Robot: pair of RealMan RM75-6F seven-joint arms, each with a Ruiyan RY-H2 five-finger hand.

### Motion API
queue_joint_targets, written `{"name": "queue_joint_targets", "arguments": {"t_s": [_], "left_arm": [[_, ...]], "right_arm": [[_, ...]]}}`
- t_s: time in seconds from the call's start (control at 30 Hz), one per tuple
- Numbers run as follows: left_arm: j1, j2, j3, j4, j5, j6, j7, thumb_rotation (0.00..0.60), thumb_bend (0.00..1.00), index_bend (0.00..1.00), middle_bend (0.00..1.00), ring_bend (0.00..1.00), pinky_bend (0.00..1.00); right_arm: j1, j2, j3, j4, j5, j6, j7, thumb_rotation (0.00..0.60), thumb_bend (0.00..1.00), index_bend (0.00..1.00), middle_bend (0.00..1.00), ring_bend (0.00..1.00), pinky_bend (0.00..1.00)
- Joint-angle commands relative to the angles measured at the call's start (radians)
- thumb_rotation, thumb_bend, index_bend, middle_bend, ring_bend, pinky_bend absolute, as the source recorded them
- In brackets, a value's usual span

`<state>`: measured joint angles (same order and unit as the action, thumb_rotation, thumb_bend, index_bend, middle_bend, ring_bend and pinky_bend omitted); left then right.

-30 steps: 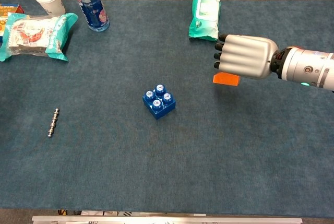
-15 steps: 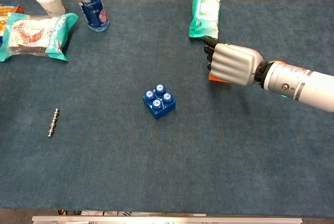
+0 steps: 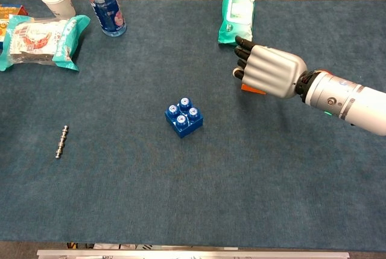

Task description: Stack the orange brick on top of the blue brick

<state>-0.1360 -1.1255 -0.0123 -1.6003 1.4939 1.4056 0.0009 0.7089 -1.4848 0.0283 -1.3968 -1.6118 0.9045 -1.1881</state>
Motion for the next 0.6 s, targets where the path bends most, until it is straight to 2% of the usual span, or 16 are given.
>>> {"name": "queue_joint_targets", "arguments": {"t_s": [0.03, 0.1, 0.27, 0.6], "left_arm": [[-0.001, 0.002, 0.000, -0.003, 0.000, -0.002, 0.001, 0.600, 0.15, 0.10, 0.13, 0.16, 0.10], [-0.002, 0.002, 0.001, -0.004, -0.002, -0.006, 0.005, 0.600, 0.15, 0.10, 0.13, 0.16, 0.10], [-0.007, 0.001, 0.003, -0.009, 0.002, -0.015, 0.013, 0.600, 0.15, 0.10, 0.13, 0.16, 0.10], [-0.012, 0.001, 0.007, -0.014, 0.002, -0.027, 0.025, 0.600, 0.15, 0.10, 0.12, 0.16, 0.10]], "right_arm": [[-0.028, 0.038, 0.025, -0.086, 0.057, 0.033, 0.054, 0.600, 0.09, 0.29, 0.38, 0.17, 0.11], [-0.044, 0.063, 0.044, -0.151, 0.114, 0.041, 0.079, 0.600, 0.06, 0.29, 0.38, 0.17, 0.13], [-0.064, 0.116, 0.107, -0.318, 0.409, -0.004, 0.138, 0.600, 0.00, 0.29, 0.38, 0.20, 0.25], [0.014, 0.138, 0.118, -0.337, 0.733, -0.040, 0.133, 0.600, 0.00, 0.29, 0.38, 0.21, 0.27]]}}
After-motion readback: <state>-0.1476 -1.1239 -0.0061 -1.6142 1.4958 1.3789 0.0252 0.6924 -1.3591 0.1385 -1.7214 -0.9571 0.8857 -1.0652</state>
